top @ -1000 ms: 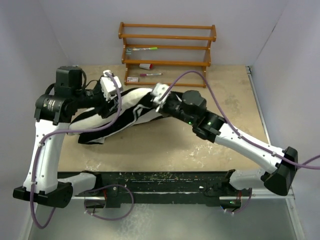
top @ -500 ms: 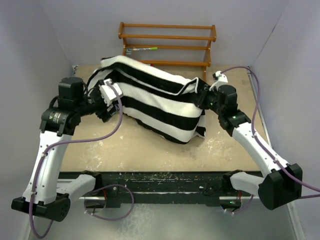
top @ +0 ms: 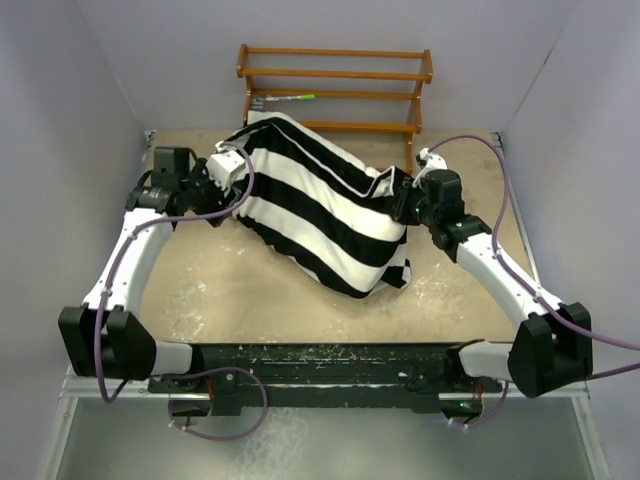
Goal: Remove the pillowcase from the pillow
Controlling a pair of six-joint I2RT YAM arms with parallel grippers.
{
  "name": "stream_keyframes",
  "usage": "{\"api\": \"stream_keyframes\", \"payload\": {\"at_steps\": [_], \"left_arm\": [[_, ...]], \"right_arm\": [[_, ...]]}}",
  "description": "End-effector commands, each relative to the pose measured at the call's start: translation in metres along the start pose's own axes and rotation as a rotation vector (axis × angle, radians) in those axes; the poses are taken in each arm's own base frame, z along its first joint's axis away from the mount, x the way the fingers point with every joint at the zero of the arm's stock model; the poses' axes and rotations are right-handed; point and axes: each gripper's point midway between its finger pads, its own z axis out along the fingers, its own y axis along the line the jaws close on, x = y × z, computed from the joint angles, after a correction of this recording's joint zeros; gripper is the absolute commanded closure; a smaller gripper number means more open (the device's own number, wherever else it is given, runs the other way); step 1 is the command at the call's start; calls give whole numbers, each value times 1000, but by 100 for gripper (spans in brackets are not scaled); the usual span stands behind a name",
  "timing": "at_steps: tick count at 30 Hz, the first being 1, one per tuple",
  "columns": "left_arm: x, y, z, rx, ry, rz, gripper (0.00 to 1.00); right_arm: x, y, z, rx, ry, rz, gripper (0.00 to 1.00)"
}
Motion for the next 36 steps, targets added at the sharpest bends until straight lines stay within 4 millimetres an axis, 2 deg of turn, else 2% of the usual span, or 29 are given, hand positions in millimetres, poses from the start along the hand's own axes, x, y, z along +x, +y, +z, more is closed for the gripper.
{"api": "stream_keyframes", "payload": {"at_steps": [1,3,5,8,11,14,19,21,24,25,26,28,30,34,36], "left_arm": [[-6,33,25,-107,-50,-104,27],[-1,51,40,-125,-48,-190,26],[7,66,56,-98,-36,-297,26],[15,77,79,-11,-19,-434,27],[1,71,91,131,-91,-524,27],[-2,66,105,202,-109,-576,20],[-5,70,120,260,-154,-645,23],[1,74,131,250,-144,-660,35],[12,95,140,140,-126,-664,81],[13,103,138,102,-127,-661,94],[12,111,132,72,-140,-652,100],[4,129,114,0,-195,-617,100],[-9,148,88,-102,-236,-556,100],[-49,179,12,-323,-360,-407,100],[-72,189,-37,-416,-442,-345,100]], "right_arm": [[-18,-1,-7,32,-39,-97,100],[-25,-4,-13,50,-94,-92,100],[-32,1,-17,24,-138,-92,100],[-54,15,-24,-34,-236,-125,100],[-56,25,-22,-88,-231,-142,100],[-53,30,-19,-120,-220,-164,100],[-42,31,-11,-147,-182,-194,100],[-36,30,-9,-152,-171,-195,100],[-37,33,-12,-172,-194,-183,100],[-38,36,-15,-191,-206,-181,100],[-40,40,-18,-211,-223,-175,100],[-41,49,-28,-259,-247,-170,100],[-40,58,-39,-316,-269,-156,100],[-48,72,-62,-402,-366,-146,100],[-47,73,-68,-418,-383,-144,100]]}}
